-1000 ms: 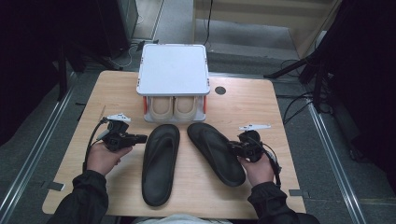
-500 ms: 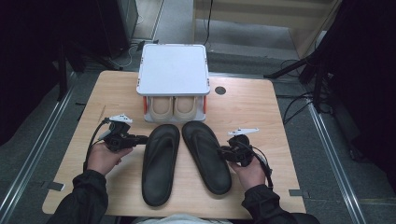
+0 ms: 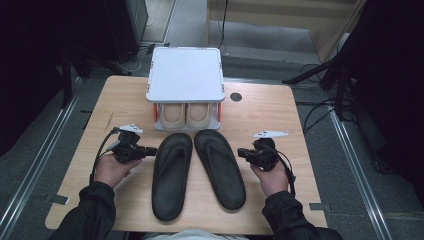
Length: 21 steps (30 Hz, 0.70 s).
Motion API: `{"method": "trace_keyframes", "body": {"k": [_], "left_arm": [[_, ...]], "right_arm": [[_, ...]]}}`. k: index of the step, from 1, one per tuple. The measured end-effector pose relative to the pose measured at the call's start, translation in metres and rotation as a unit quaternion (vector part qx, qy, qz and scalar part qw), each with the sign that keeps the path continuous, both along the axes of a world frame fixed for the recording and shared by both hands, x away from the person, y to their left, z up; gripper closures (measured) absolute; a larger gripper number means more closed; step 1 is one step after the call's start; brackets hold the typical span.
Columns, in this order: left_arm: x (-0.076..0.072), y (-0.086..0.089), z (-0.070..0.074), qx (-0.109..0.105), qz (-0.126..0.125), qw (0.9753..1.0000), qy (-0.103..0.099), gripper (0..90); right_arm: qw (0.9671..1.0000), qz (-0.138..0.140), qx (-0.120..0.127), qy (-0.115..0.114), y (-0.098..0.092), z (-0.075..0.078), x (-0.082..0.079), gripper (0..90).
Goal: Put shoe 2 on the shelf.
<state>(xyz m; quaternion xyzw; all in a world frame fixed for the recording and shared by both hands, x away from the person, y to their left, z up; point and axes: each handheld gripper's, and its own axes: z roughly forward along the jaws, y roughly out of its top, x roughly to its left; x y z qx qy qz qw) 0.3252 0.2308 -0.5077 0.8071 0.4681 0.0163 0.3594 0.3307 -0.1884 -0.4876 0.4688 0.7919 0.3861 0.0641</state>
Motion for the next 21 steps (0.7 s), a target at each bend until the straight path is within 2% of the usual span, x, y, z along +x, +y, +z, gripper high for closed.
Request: {"method": "trace_keyframes", "body": {"k": [3,8,10,12,13,21], "left_arm": [[0.0,0.0,-0.001,0.003,-0.001,1.0,0.002,89.6],[-0.001,0.0,-0.006,0.004,0.002,0.9999,0.016,89.6],[-0.002,-0.002,-0.007,0.009,-0.004,0.9997,0.021,89.7],[-0.002,-0.004,-0.008,0.019,-0.01,0.9995,0.021,89.7],[-0.003,-0.004,-0.008,0.018,-0.009,0.9996,0.021,89.7],[-0.005,-0.005,-0.008,0.01,-0.008,0.9995,0.027,89.8]], "right_arm": [[0.9999,-0.005,-0.01,0.004,0.001,-0.004,0.009,89.2],[0.9994,0.012,-0.025,0.021,0.01,-0.012,0.015,89.9],[0.999,0.02,-0.03,0.025,0.015,-0.013,0.014,89.9],[0.9988,0.025,-0.038,0.021,0.019,-0.014,0.013,90.0],[0.9986,0.027,-0.043,0.017,0.02,-0.014,0.013,90.0],[0.9981,0.033,-0.044,0.027,0.025,-0.018,0.014,90.0]]}}
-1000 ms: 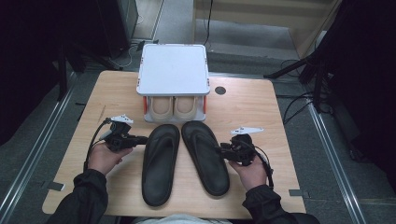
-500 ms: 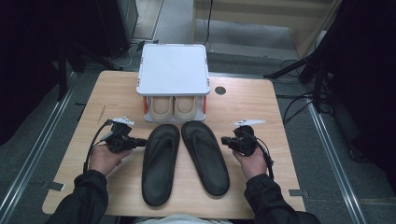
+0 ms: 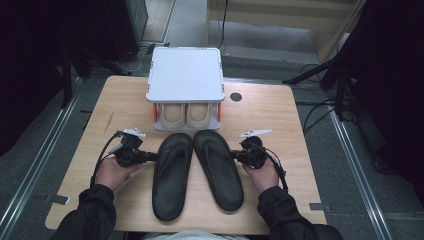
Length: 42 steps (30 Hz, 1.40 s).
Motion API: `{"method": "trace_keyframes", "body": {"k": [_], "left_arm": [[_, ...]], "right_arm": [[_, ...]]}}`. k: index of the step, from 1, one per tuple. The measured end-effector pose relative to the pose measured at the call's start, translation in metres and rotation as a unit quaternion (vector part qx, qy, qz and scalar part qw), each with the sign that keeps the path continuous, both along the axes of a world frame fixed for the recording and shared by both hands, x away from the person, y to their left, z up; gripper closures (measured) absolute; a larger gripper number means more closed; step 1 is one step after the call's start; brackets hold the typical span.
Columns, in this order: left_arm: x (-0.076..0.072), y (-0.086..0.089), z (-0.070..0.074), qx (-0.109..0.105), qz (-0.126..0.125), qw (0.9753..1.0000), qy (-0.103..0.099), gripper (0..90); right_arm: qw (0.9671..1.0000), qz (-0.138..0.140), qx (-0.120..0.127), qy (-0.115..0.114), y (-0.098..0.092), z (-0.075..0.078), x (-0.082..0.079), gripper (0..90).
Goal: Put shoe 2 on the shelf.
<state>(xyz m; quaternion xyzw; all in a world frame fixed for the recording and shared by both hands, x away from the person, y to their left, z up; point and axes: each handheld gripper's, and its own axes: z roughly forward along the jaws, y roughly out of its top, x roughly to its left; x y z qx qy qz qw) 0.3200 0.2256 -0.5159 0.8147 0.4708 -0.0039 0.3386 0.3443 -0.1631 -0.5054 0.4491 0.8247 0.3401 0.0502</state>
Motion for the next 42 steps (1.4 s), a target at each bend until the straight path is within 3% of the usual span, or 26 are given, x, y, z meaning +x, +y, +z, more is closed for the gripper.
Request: {"method": "trace_keyframes", "body": {"k": [19,22,29,35,39,42], "left_arm": [[-0.013,-0.026,0.0,-0.003,-0.061,0.998,0.016,89.0],[-0.013,-0.027,0.001,0.002,-0.062,0.998,0.015,88.8],[-0.013,-0.024,0.005,-0.02,-0.059,0.998,0.012,85.3],[-0.016,-0.02,0.012,-0.038,-0.047,0.9982,0.005,74.6],[-0.017,-0.016,0.016,-0.051,-0.037,0.998,-0.004,70.9],[-0.019,-0.015,0.02,-0.038,-0.039,0.9984,-0.015,67.6]], "right_arm": [[0.9995,-0.002,0.03,0.013,0.0,-0.003,0.003,89.8],[0.9996,0.001,0.026,0.007,0.002,-0.004,0.002,89.8],[0.9996,-0.008,0.026,0.003,-0.001,0.001,0.002,86.3],[0.9976,-0.006,0.063,-0.027,-0.006,0.019,-0.01,83.3],[0.9972,0.005,0.066,-0.035,-0.001,0.027,-0.02,81.7],[0.9965,0.008,0.072,-0.041,0.003,0.031,-0.027,76.7]]}}
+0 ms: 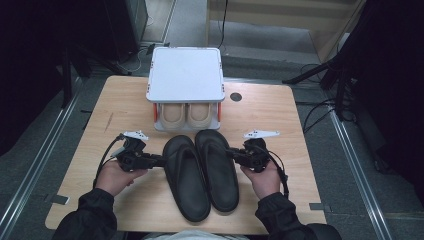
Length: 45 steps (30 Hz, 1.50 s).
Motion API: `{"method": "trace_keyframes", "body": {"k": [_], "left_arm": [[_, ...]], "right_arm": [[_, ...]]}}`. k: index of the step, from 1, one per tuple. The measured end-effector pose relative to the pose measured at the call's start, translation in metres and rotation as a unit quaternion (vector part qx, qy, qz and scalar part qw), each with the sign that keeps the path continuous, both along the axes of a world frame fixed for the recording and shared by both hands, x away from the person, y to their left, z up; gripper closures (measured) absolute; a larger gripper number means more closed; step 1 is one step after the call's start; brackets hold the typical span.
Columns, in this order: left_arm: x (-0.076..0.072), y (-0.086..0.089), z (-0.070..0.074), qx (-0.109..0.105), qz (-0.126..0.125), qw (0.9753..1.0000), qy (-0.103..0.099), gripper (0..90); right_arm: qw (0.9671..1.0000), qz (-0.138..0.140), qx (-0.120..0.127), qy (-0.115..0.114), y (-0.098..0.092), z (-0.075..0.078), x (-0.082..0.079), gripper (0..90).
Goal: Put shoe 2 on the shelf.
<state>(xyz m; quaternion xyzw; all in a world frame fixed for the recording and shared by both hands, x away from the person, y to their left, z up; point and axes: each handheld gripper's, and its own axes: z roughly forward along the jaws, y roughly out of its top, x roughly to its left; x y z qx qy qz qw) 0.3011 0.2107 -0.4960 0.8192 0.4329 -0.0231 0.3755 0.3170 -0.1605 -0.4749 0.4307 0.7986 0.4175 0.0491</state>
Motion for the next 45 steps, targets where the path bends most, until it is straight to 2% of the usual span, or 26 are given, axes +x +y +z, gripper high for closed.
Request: {"method": "trace_keyframes", "body": {"k": [7,13,16,24,31,39,42,45], "left_arm": [[-0.001,0.003,0.003,-0.006,0.005,1.0,0.001,60.5],[-0.004,0.008,0.007,-0.018,0.012,0.9998,-0.002,55.3],[-0.005,0.01,0.009,-0.021,0.014,0.9997,-0.002,53.5],[-0.005,0.013,0.01,-0.024,0.021,0.9995,-0.002,50.2],[-0.008,0.014,0.011,-0.03,0.021,0.9993,-0.006,49.8],[-0.008,0.02,0.013,-0.034,0.031,0.9989,-0.009,49.5],[-0.006,0.026,0.012,-0.036,0.038,0.9986,-0.009,49.2],[-0.006,0.029,0.012,-0.039,0.045,0.9982,-0.008,49.1]], "right_arm": [[0.9997,0.001,0.015,-0.017,0.005,0.007,-0.017,69.7],[0.9995,0.019,0.022,-0.01,0.015,0.007,-0.028,66.2],[0.9995,0.021,0.02,-0.009,0.022,0.004,-0.032,60.9],[0.9994,0.029,0.022,0.003,0.04,-0.007,-0.034,50.2],[0.9997,0.024,0.006,-0.003,0.051,-0.014,-0.033,50.7],[0.9997,0.018,0.014,0.009,0.067,-0.023,-0.03,47.9],[1.0,0.004,0.007,0.005,0.073,-0.025,-0.03,46.2],[0.9999,-0.005,0.008,0.012,0.074,-0.029,-0.027,46.4]]}}
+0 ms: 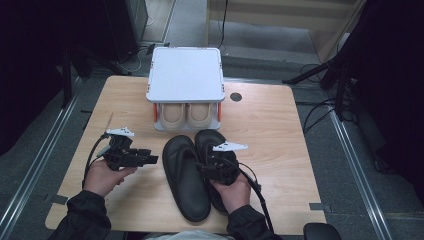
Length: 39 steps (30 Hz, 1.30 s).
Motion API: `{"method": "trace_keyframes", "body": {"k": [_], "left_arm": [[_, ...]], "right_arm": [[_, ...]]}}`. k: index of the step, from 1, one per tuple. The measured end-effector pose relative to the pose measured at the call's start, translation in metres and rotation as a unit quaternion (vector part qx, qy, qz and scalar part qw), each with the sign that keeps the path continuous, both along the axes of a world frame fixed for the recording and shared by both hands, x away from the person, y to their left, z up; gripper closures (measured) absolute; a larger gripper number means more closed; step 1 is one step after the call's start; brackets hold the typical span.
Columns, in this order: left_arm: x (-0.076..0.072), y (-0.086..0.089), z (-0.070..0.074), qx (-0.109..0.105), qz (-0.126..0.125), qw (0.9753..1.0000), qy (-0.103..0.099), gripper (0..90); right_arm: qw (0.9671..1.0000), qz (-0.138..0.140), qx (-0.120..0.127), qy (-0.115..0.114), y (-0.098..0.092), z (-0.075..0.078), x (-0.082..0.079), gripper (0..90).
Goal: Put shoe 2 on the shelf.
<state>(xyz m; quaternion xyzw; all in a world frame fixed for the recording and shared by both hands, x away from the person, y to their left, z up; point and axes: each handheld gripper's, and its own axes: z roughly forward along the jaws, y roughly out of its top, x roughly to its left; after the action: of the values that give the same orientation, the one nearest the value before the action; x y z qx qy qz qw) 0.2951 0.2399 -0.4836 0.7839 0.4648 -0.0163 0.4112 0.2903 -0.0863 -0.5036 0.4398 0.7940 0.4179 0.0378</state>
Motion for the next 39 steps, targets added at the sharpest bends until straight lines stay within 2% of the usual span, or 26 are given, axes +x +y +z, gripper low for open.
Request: {"method": "trace_keyframes", "body": {"k": [9,11,15,22,26,34,39], "left_arm": [[0.002,-0.002,-0.001,0.004,-0.002,1.0,0.003,48.7],[0.002,-0.002,-0.001,0.003,-0.003,1.0,0.002,48.7],[0.003,-0.001,-0.002,-0.001,0.002,1.0,0.004,48.7],[0.003,0.001,-0.001,-0.004,0.006,1.0,0.0,48.8],[0.003,0.001,-0.002,-0.003,0.002,1.0,0.001,49.0],[0.003,0.001,-0.001,-0.001,0.004,1.0,-0.002,49.7],[0.003,0.003,-0.001,0.0,0.006,1.0,-0.002,49.5]], "right_arm": [[0.9996,-0.009,-0.023,0.016,0.018,-0.012,0.005,48.0],[0.9993,-0.014,-0.033,0.005,0.019,-0.012,0.004,52.7],[0.9995,-0.01,-0.028,0.015,0.016,-0.011,0.007,56.0],[0.9987,-0.031,-0.034,0.024,0.014,-0.01,0.007,69.8],[0.998,-0.041,-0.028,0.039,0.012,-0.009,0.008,71.8],[0.9972,-0.051,-0.019,0.051,0.008,-0.007,0.008,75.4],[0.9975,-0.047,-0.017,0.05,0.002,-0.003,0.007,75.7]]}}
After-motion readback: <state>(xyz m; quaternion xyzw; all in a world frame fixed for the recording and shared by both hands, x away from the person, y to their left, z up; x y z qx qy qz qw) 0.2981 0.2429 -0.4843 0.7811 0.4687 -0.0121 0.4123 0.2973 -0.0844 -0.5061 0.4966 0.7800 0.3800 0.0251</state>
